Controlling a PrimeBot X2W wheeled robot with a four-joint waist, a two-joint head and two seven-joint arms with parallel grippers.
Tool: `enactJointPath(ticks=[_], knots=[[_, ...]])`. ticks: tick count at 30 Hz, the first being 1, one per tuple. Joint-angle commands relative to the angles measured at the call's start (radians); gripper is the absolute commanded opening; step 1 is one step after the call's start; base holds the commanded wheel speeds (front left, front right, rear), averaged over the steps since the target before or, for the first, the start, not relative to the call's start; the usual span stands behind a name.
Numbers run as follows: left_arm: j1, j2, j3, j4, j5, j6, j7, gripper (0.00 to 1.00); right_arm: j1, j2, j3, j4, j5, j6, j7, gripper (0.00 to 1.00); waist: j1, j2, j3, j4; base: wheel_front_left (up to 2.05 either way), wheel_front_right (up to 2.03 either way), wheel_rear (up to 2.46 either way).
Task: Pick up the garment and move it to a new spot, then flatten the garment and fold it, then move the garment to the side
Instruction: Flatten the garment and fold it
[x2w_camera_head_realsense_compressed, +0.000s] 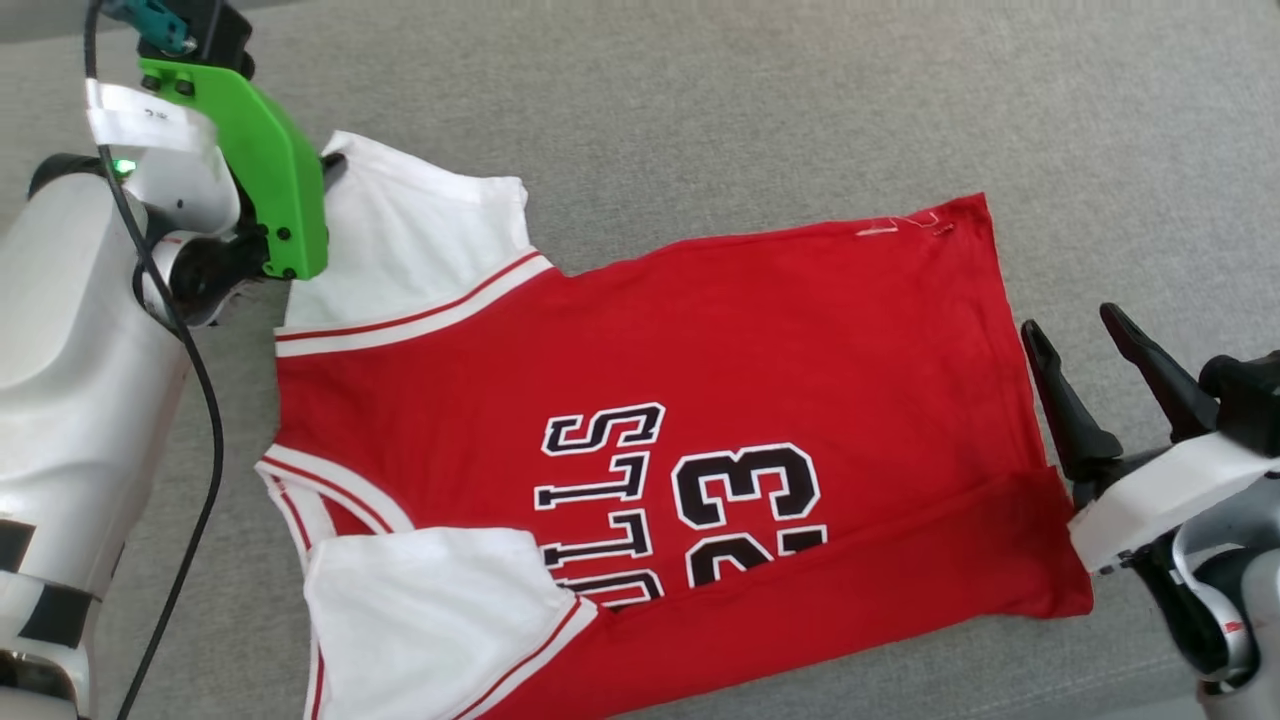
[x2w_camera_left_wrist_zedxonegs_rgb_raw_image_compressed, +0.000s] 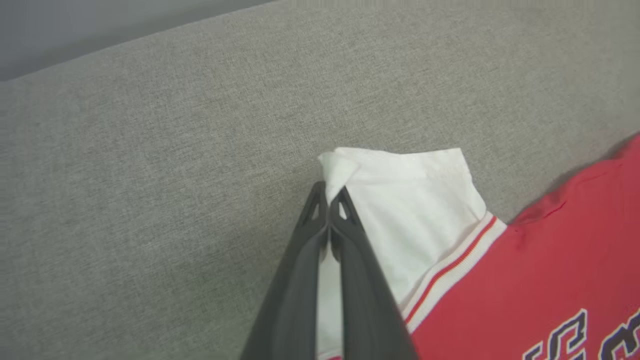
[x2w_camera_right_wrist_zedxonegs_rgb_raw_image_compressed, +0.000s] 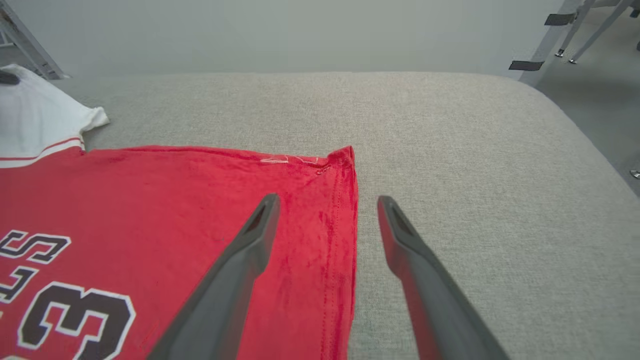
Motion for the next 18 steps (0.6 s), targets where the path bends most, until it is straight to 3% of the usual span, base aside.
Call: enactJointPath(ticks=[1,5,12,18], knots=[[0.026,0.004,-0.002,-0.027,-0.012,-0.003,-0.007,0.0,0.001,-0.024,-0.004,-0.007,0.003,-0.001,0.045,1.0,0.0,-0.0001,-0.042,0.045,0.0,0.0,0.0],[0.066,0.015,-0.002,-0.141,-0.02,0.012,-0.006,0.0,-0.019,-0.087,-0.014,-0.022,0.025,-0.001,0.203,1.0,0.0,-0.0001,-0.053,0.08,0.0,0.0,0.0],[0.168,0.055,-0.007,-0.427,-0.016,0.083,0.016,0.0,-0.127,-0.185,-0.029,0.001,0.081,-0.001,0.502,1.0,0.0,-0.0001,-0.021,0.144,0.0,0.0,0.0],[0.229,0.074,-0.01,-0.637,-0.008,0.142,0.03,0.0,-0.262,-0.229,-0.025,0.083,0.103,-0.001,0.666,1.0,0.0,-0.0001,0.027,0.195,0.0,0.0,0.0]])
